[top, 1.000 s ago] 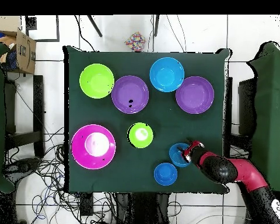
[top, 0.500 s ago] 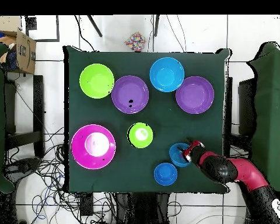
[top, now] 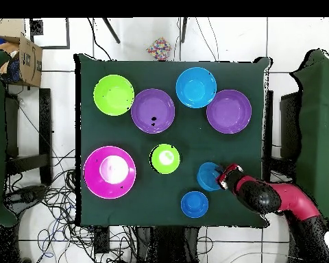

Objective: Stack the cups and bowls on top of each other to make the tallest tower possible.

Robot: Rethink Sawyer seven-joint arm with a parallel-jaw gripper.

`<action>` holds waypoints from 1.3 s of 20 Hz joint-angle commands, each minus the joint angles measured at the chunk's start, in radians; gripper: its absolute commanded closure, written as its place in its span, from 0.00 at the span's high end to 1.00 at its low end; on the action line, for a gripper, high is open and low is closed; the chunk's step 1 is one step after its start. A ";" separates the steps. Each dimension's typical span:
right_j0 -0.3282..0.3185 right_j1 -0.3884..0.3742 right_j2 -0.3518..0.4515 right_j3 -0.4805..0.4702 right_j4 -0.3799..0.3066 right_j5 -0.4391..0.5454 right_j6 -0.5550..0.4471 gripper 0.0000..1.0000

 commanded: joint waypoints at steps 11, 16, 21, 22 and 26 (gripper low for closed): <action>0.156 -0.140 -0.096 0.005 -0.062 -0.009 -0.064 0.00; 0.164 -0.175 -0.081 0.046 -0.025 -0.010 -0.043 0.00; 0.173 -0.208 -0.065 0.058 0.009 0.012 -0.042 0.00; 0.176 -0.214 -0.063 0.060 0.014 0.015 -0.041 0.00; 0.200 -0.227 -0.062 0.051 0.039 0.034 -0.036 0.00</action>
